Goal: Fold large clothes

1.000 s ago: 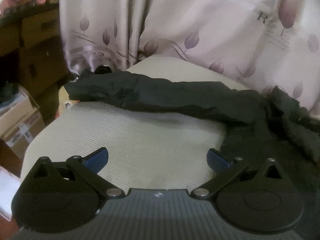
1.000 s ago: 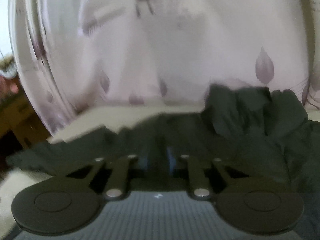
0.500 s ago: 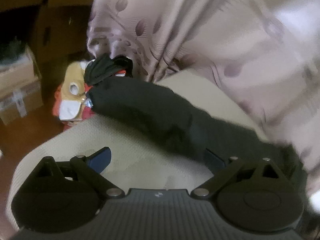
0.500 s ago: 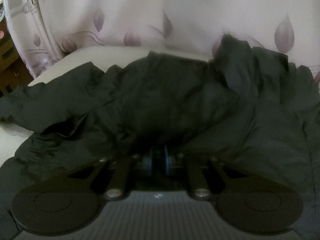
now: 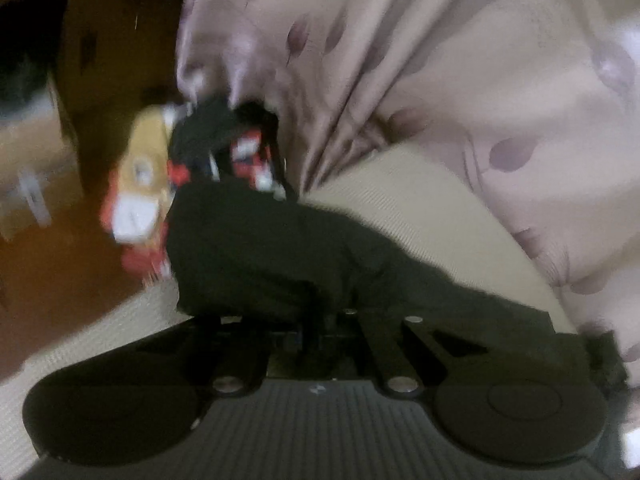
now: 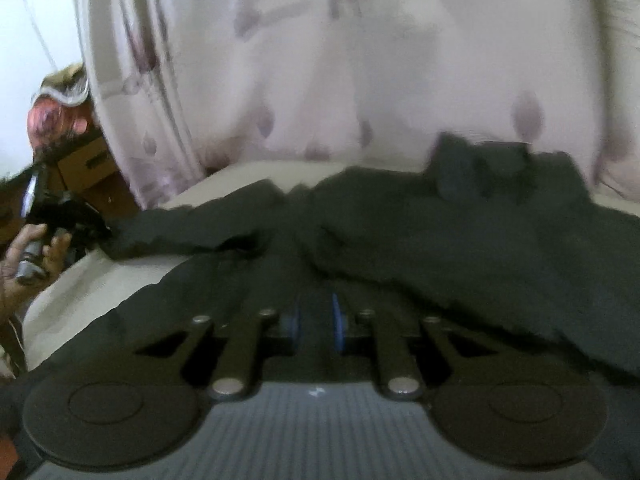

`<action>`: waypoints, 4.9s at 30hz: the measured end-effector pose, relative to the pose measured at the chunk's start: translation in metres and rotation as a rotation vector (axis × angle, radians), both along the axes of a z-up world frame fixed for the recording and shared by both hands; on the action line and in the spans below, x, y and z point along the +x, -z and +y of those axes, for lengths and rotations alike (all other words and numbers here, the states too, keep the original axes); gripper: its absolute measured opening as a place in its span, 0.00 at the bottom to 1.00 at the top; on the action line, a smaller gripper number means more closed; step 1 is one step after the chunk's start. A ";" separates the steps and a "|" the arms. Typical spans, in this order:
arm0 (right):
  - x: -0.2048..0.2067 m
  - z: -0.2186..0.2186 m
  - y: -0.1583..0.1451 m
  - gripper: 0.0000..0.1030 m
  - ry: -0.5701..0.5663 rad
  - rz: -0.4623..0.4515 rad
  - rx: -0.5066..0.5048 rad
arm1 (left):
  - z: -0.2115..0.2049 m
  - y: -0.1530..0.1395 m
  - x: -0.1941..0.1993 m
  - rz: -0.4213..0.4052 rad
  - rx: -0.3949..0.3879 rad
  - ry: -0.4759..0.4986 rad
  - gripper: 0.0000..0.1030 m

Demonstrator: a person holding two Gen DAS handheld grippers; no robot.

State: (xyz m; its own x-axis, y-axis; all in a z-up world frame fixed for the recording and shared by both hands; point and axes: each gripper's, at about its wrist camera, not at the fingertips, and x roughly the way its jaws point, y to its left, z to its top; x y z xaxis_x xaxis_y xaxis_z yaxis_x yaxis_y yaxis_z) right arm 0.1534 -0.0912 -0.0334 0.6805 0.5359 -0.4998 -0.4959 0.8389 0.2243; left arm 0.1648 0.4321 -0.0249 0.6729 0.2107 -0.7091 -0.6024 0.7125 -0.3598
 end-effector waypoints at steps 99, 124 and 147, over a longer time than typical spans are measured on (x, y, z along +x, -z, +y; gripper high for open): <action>0.152 -0.125 -0.011 0.12 0.325 0.015 -0.173 | -0.349 -0.028 0.089 -0.324 0.396 0.570 0.83; 0.153 -0.115 0.058 0.10 0.306 -0.002 -0.266 | -0.317 0.032 0.125 -0.132 0.428 0.466 0.87; -0.298 -0.249 0.047 0.75 0.550 0.113 0.098 | -0.232 -0.011 -0.280 -0.174 0.378 0.627 1.00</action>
